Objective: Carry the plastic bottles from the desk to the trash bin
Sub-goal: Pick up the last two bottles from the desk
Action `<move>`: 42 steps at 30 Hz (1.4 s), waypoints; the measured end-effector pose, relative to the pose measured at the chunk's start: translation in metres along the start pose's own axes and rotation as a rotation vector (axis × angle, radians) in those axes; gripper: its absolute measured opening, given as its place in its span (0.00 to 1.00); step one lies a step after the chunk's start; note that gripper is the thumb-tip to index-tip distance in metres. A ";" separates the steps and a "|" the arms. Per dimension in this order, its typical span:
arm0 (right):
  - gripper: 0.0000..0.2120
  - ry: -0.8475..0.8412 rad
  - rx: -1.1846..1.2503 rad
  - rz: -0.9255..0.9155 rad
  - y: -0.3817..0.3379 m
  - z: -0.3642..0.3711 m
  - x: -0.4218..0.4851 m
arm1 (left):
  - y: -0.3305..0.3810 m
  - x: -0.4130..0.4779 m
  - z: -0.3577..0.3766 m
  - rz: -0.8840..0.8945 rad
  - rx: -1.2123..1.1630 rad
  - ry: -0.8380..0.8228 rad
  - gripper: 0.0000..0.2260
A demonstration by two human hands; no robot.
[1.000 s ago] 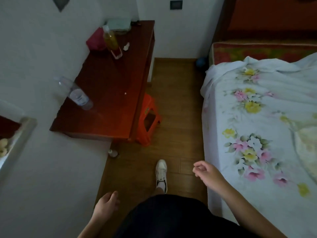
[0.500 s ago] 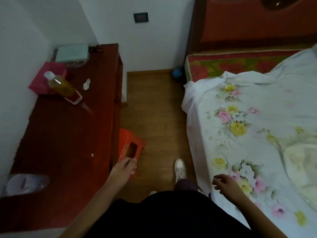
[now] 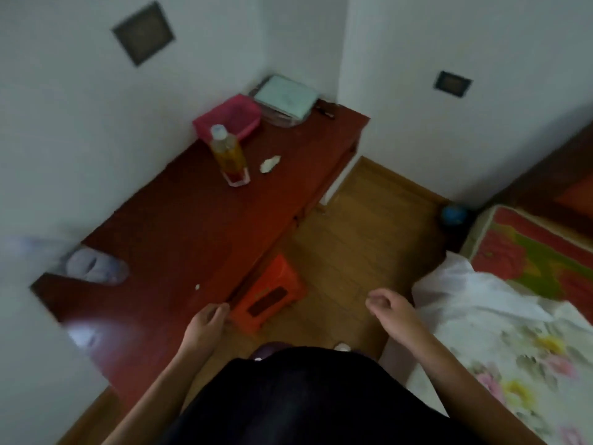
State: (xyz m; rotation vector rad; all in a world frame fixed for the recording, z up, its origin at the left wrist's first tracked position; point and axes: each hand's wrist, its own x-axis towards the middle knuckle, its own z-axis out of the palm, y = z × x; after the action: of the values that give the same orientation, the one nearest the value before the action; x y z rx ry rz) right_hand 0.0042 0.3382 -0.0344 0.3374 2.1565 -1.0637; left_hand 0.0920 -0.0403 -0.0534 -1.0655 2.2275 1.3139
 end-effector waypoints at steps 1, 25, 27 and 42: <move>0.12 -0.032 -0.026 -0.036 -0.022 -0.003 0.013 | -0.004 -0.002 -0.005 -0.026 -0.052 0.044 0.11; 0.44 0.150 -0.005 -0.529 -0.365 0.117 0.183 | 0.014 0.086 -0.180 -0.062 -0.502 0.718 0.39; 0.43 0.193 0.002 -0.524 -0.369 0.121 0.190 | 0.018 0.090 -0.178 -0.048 -0.517 0.752 0.36; 0.24 0.031 -0.061 -0.683 -0.365 0.093 0.134 | 0.052 0.082 -0.156 0.081 -0.572 0.716 0.25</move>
State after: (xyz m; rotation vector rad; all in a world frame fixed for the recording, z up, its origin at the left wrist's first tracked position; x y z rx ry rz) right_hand -0.2317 0.0272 0.0504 -0.4519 2.3839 -1.3441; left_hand 0.0113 -0.1936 0.0077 -1.9139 2.4233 1.8978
